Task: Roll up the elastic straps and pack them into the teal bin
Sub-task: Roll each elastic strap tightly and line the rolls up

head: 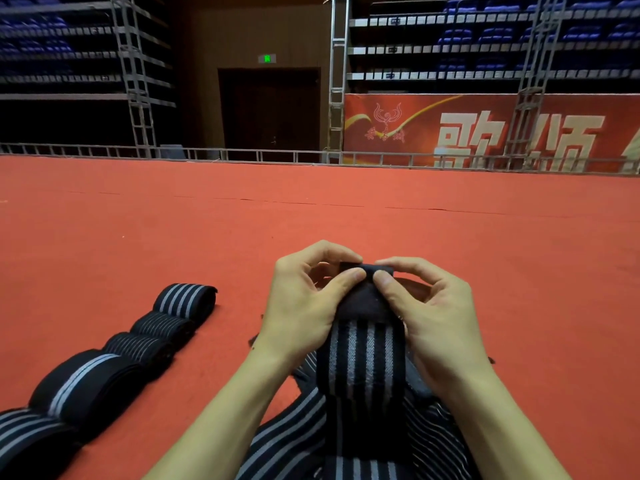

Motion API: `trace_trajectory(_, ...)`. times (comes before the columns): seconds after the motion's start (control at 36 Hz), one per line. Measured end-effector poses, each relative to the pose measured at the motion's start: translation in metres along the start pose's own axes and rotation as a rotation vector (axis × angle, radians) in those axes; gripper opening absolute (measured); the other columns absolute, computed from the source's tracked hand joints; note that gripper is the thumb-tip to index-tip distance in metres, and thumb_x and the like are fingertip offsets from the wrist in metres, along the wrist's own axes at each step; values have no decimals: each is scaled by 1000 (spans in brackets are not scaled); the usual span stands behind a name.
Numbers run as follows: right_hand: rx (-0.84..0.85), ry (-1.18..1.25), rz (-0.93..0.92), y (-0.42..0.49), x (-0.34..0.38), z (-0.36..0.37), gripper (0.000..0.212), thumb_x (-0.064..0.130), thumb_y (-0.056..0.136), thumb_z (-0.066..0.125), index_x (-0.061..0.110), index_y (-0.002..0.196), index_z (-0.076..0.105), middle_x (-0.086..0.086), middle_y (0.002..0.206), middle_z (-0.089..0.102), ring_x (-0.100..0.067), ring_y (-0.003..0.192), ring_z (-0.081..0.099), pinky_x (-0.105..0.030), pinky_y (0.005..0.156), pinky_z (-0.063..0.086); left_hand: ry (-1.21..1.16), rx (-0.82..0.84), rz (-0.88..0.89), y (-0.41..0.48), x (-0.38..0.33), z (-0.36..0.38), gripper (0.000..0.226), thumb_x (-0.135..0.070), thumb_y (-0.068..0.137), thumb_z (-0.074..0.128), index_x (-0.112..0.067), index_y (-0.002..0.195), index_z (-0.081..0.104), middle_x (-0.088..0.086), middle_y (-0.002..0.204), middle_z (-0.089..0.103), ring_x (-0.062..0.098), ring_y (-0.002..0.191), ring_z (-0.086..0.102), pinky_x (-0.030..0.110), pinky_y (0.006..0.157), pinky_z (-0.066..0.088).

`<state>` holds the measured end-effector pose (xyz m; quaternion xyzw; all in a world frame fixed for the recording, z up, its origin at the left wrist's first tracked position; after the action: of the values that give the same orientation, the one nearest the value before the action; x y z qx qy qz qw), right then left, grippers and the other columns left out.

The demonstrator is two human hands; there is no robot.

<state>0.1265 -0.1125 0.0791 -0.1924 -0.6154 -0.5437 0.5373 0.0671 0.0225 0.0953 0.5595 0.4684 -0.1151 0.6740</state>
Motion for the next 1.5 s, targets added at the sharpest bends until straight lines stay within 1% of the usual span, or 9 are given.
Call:
trace_trajectory(0.17,-36,-108,-150,1,10,-5,17,-5,85,70,11,82,73,1,75,74,-9,67,69,-21,62,54,-41,33,-71,-1,-1,4,20,2,85,71,-18,83,71,-7,78,72,4,73,65,20,69,52)
trace_trajectory(0.5,123,179,137,-2,-1,6,28,15,76,71,20,104,73,-14,93,76,-24,80,72,-40,72,61,55,-28,63,1,-6,-3,26,3,83,70,-23,81,71,3,86,72,8,79,66,25,75,53)
trace_trajectory(0.64,34,148,71,0,-2,3,22,-4,84,68,15,84,77,-20,84,74,-32,78,72,-42,74,61,142,-30,173,-1,-5,2,22,-5,81,66,-27,83,69,-1,88,70,19,88,68,33,82,55)
trace_trajectory(0.78,-18,8,-34,0,3,-1,29,-8,85,67,18,80,78,-13,84,75,-35,85,73,-48,81,60,65,16,76,-2,-2,6,12,-9,82,68,-20,87,71,5,93,70,16,90,69,29,80,55)
trace_trajectory(0.89,-49,-57,-123,1,10,-3,29,-8,83,70,19,76,78,-5,82,77,-22,81,75,-39,77,60,-69,37,-68,-4,-1,10,6,-21,85,71,-16,83,70,9,89,73,22,84,72,38,74,58)
trace_trajectory(1.0,-40,-60,-185,0,13,1,24,-11,81,70,13,82,77,-3,84,77,-18,83,74,-27,78,59,-114,-23,-156,-5,1,8,12,-18,91,68,-18,79,66,-4,78,69,8,70,63,24,63,51)
trace_trajectory(1.17,-75,-50,-209,2,12,-4,27,-10,79,73,16,81,77,1,88,77,-13,91,73,-23,85,56,-195,78,-394,-9,13,14,15,-28,90,66,-13,91,68,9,84,72,20,77,69,39,72,55)
trace_trajectory(1.36,-6,17,-75,0,4,0,30,-12,82,68,15,89,76,-3,91,77,-15,90,72,-26,79,55,-174,21,-305,-7,7,8,4,-12,91,67,-10,89,70,12,91,72,17,73,70,31,65,58)
trace_trajectory(1.5,17,155,81,3,-4,-1,25,18,74,79,22,99,76,-14,103,74,-31,99,71,-46,90,56,-155,-1,-221,-6,1,6,9,-7,91,67,-15,92,70,8,94,73,25,75,72,40,68,61)
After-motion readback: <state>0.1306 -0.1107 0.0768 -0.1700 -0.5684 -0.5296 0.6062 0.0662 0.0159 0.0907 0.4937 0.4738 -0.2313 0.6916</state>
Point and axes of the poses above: each hand's wrist, its own y-axis towards the middle knuckle, its own z-axis out of the palm, x = y × z, the point moved 6 cm from there along y, towards the middle knuckle
